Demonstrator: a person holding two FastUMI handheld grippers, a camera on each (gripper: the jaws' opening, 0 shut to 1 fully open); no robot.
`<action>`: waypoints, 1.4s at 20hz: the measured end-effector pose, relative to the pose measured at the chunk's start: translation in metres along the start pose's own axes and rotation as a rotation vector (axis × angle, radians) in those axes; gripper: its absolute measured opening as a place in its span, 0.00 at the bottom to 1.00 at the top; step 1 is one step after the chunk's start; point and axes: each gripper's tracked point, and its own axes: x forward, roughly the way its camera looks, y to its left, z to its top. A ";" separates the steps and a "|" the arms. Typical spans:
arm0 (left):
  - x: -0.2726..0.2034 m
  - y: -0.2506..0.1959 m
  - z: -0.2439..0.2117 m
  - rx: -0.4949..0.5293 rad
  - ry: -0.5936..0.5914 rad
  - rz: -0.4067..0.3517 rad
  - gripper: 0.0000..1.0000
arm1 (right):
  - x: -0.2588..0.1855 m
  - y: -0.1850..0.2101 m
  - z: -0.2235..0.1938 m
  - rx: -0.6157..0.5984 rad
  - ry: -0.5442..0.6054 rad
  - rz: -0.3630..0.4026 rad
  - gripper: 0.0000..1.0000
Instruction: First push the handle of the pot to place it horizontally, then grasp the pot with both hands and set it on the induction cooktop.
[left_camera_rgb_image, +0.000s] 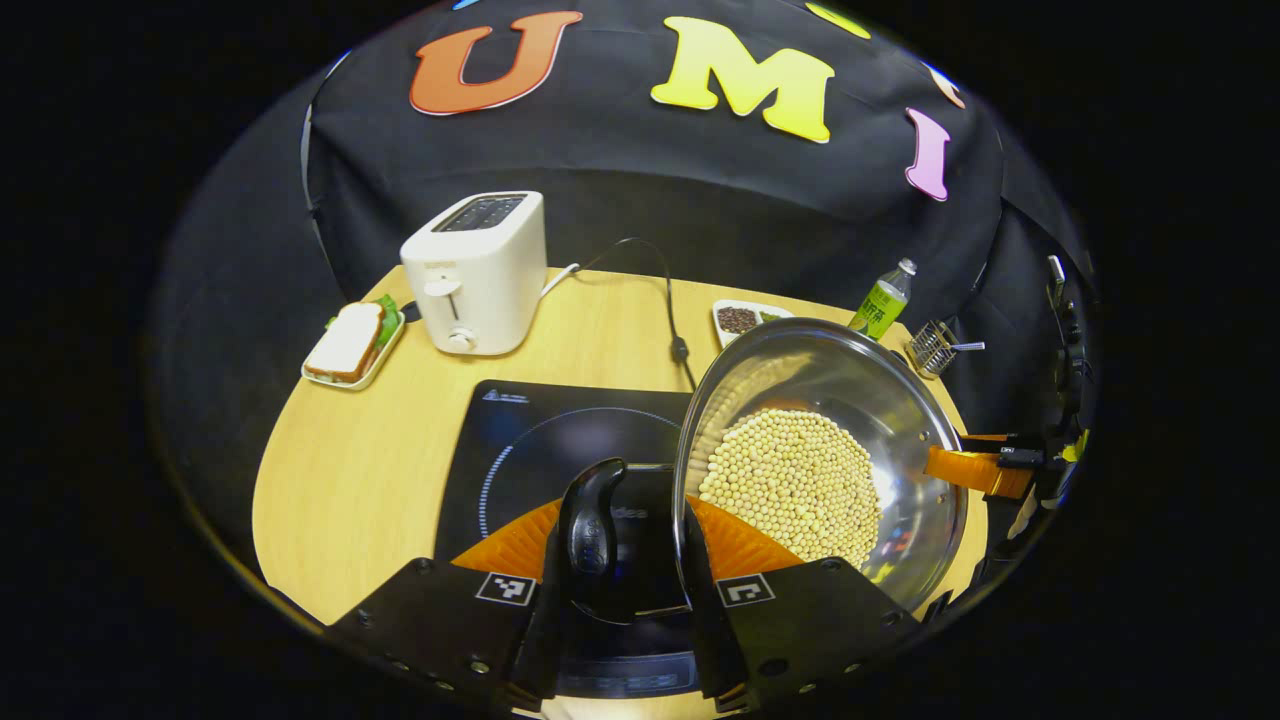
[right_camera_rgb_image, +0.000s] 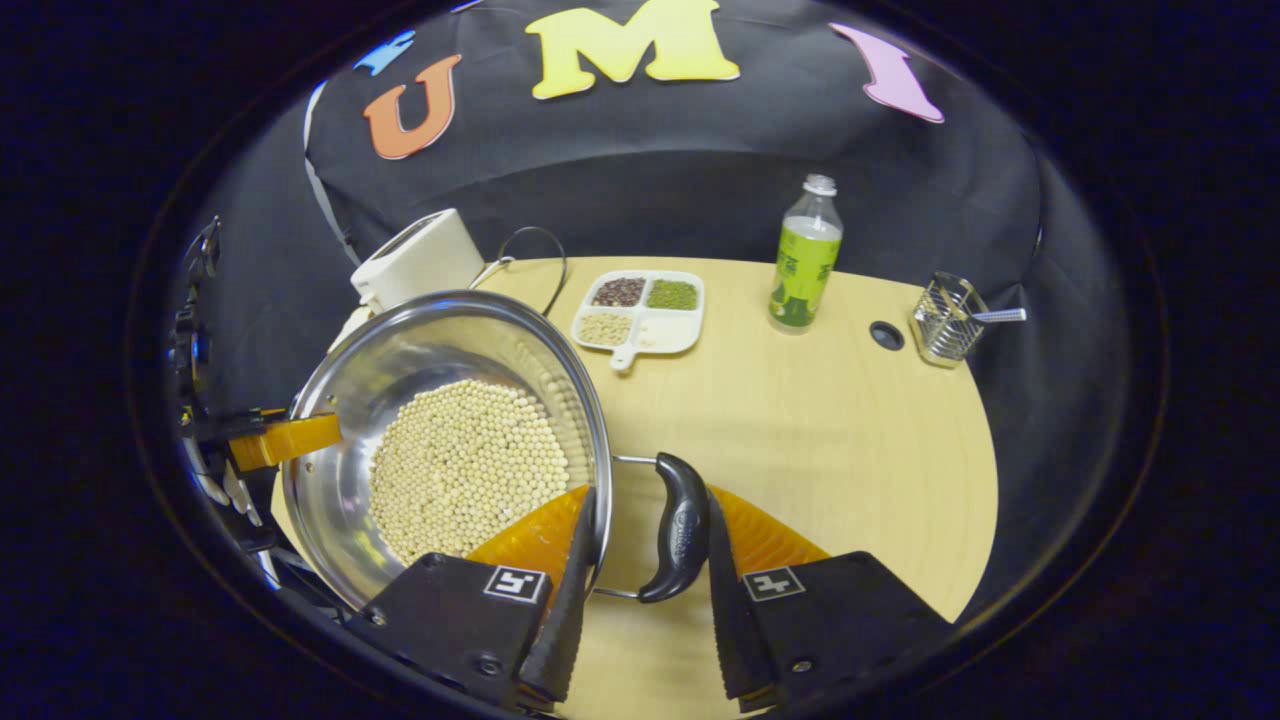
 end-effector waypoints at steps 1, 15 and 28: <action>-0.002 0.008 -0.001 -0.001 0.002 0.003 0.51 | 0.002 0.010 -0.001 0.000 0.004 0.004 0.55; 0.021 0.103 -0.010 -0.038 0.036 0.004 0.51 | 0.047 0.099 -0.002 0.002 0.063 -0.017 0.55; 0.039 0.110 -0.013 -0.026 0.056 -0.048 0.51 | 0.043 0.109 -0.005 0.003 0.067 -0.086 0.57</action>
